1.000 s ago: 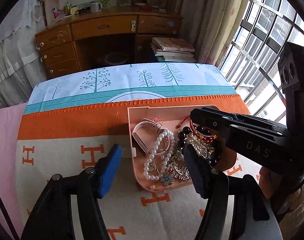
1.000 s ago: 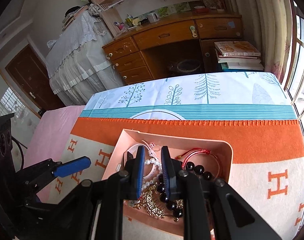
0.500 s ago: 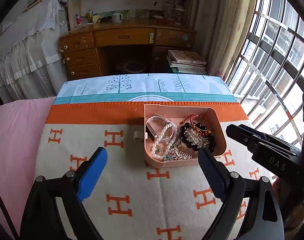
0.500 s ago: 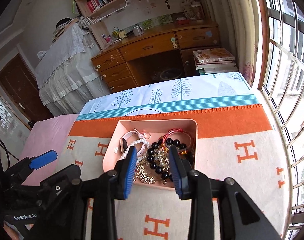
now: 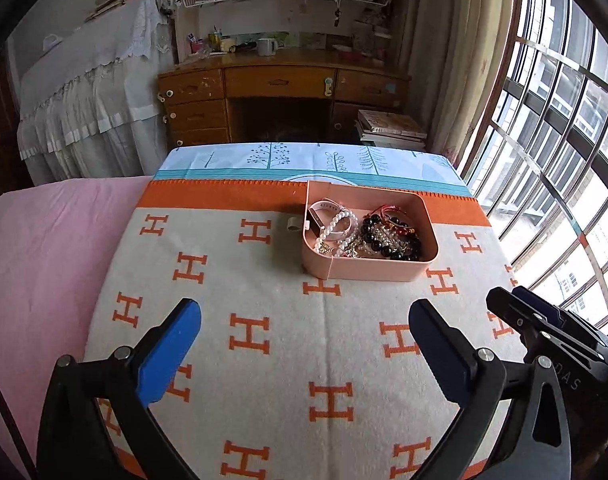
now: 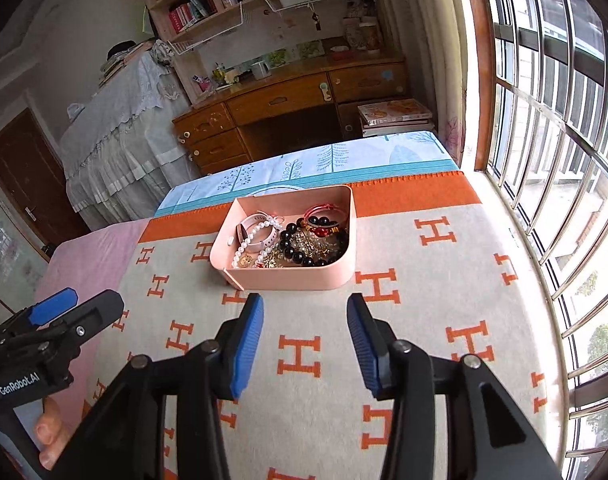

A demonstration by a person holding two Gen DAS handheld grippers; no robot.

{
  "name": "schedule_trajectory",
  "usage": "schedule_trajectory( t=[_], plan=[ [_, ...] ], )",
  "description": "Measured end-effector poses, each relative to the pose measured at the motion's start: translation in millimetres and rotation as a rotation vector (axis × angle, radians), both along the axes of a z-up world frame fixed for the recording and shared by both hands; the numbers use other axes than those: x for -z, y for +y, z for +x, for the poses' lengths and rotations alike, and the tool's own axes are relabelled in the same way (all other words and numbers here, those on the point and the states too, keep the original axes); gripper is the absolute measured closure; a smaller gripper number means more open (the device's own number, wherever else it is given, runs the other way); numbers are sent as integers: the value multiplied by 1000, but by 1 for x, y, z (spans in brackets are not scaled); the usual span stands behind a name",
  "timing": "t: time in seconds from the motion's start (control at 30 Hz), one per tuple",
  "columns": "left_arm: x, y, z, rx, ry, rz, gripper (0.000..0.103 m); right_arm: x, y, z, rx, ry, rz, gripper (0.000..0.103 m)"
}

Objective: Organize jewelry

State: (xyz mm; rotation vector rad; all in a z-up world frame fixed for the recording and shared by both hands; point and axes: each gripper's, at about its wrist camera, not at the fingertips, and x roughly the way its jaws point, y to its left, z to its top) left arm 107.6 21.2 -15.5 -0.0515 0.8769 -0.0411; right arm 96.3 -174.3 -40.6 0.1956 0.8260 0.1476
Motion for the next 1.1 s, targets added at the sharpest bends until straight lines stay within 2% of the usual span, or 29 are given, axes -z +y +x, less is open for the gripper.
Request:
schedule_trajectory(
  t=[0.1,0.27,0.43,0.57,1.1],
  plan=[
    [-2,-3,-16,-38,-26,44,1,-3,3,-17,-9,-3,-24,58],
    [-7,-13,-38,-26,-48,85,1,-14,6,-41,-19,-45,-50,57],
    [-15,-18,-52,-11,-49,77,1,-24,0,-59,7,-83,-50,44],
    [-20,-22,-64,7,-60,65,1,-28,-2,-71,5,-103,-35,40],
    [-28,-24,-75,-12,-95,55,1,-33,7,-84,19,-141,-84,39]
  ],
)
